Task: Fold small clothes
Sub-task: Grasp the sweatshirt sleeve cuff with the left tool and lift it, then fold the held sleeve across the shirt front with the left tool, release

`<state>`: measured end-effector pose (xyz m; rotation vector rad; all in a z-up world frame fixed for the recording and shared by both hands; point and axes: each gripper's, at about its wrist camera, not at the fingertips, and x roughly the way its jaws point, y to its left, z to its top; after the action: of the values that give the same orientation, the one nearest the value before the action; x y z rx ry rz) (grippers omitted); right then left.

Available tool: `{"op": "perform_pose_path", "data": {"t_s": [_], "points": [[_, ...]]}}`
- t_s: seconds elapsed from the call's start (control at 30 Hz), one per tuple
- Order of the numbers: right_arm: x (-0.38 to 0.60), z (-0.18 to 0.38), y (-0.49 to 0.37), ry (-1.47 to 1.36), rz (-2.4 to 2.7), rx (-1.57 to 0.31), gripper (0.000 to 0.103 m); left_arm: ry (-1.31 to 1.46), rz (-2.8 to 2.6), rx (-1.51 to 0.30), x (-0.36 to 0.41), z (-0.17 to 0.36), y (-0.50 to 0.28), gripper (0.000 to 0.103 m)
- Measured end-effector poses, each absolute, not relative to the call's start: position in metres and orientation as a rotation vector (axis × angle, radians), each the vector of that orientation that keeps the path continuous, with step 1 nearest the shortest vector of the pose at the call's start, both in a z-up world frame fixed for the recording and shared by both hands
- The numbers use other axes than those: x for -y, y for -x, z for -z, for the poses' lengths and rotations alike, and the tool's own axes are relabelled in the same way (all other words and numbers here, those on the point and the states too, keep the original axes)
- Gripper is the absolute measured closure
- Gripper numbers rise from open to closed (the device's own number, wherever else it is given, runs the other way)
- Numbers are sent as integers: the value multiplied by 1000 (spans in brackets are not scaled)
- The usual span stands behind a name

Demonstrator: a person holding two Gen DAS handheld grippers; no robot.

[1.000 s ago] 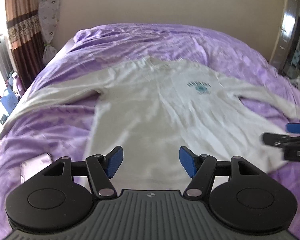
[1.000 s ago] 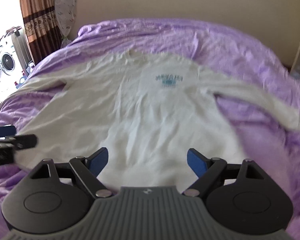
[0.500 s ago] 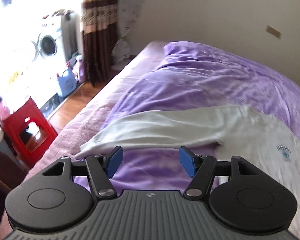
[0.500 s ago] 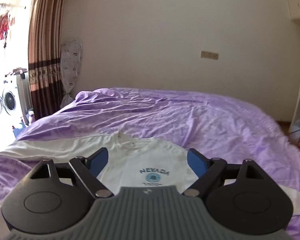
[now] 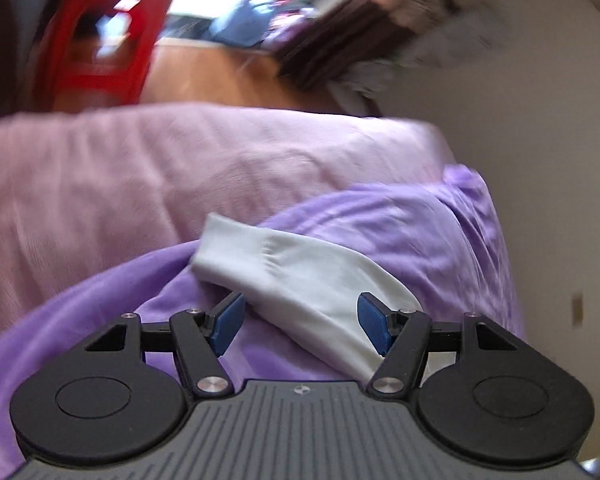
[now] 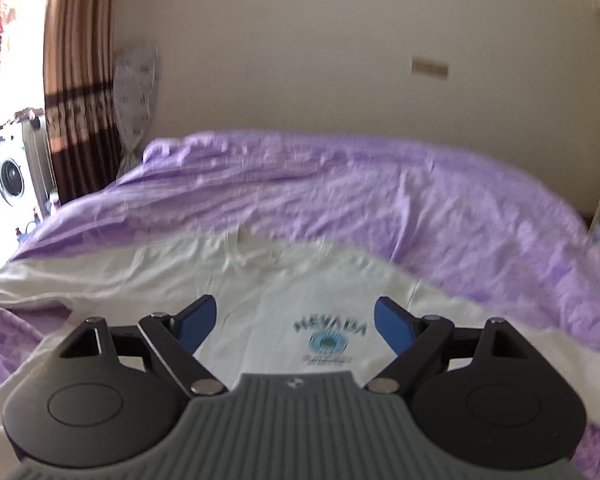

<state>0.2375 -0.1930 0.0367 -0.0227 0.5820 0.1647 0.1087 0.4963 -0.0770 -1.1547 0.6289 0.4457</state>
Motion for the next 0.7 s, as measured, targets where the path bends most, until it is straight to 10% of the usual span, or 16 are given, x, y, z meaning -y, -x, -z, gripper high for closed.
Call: {"op": "perform_pose_path", "data": {"t_s": [0.17, 0.3, 0.4, 0.7], "points": [[184, -4, -273, 37, -156, -713, 48, 1289, -494, -613, -518, 115, -108, 29], [176, 20, -289, 56, -187, -781, 78, 1302, -515, -597, -522, 117, -110, 73], [171, 28, -295, 69, -221, -798, 82, 1196, -483, -560, -512, 88, -118, 93], [175, 22, -299, 50, -271, -831, 96, 604, -269, -372, -373, -91, -169, 97]]}}
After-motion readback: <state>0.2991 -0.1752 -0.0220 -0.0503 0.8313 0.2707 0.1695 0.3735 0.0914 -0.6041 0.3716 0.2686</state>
